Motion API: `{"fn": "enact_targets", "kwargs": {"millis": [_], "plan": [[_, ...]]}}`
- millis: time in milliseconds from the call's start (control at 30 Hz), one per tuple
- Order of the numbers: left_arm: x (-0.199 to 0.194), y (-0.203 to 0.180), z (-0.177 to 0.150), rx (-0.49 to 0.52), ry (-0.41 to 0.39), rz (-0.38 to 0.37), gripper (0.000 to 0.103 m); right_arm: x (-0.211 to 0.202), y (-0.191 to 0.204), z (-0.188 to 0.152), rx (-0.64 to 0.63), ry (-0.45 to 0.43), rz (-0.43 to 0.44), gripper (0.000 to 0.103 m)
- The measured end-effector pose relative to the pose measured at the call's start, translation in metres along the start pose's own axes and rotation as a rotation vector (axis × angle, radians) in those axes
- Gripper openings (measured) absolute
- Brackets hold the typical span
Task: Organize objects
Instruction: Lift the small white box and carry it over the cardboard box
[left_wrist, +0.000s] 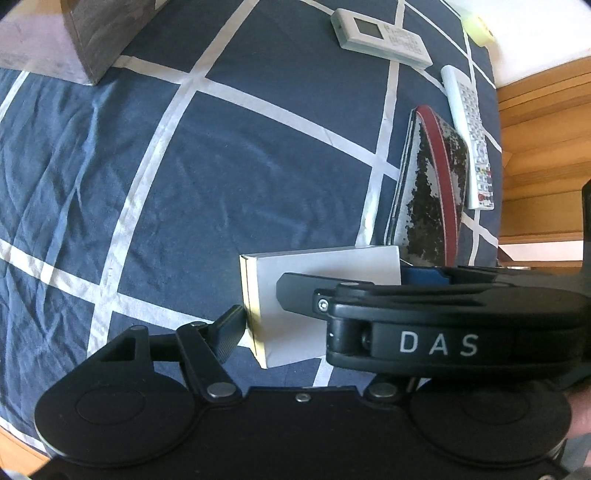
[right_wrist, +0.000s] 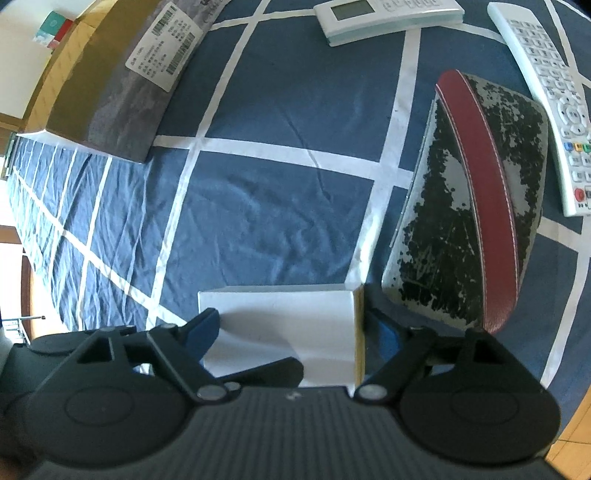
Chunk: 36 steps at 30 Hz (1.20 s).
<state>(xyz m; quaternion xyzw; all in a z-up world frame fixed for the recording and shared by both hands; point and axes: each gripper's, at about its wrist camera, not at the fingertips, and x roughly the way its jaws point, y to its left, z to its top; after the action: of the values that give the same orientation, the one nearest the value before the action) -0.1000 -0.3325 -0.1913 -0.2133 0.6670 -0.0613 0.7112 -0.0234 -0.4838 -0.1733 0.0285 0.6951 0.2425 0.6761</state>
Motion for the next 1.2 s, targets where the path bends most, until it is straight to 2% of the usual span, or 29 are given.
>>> {"fn": "enact_targets", "kwargs": {"millis": [200,267,533,1200], "plan": [[-0.003,-0.001,0.003,0.024,0.006,0.028,0.064,-0.003,0.001,0.0,0.016,-0.008,0.007,0.078],[-0.007,0.0,0.005,0.032,0.008,0.038,0.061,-0.004,0.005,0.001,0.019,-0.013,0.006,0.077],[-0.033,0.005,0.019,0.076,-0.024,0.063,0.061,-0.017,0.025,0.012,0.024,-0.059,0.024,0.076],[-0.165,0.046,0.096,0.283,-0.167,0.104,0.061,-0.073,0.154,0.063,0.089,-0.308,0.063,0.076]]}}
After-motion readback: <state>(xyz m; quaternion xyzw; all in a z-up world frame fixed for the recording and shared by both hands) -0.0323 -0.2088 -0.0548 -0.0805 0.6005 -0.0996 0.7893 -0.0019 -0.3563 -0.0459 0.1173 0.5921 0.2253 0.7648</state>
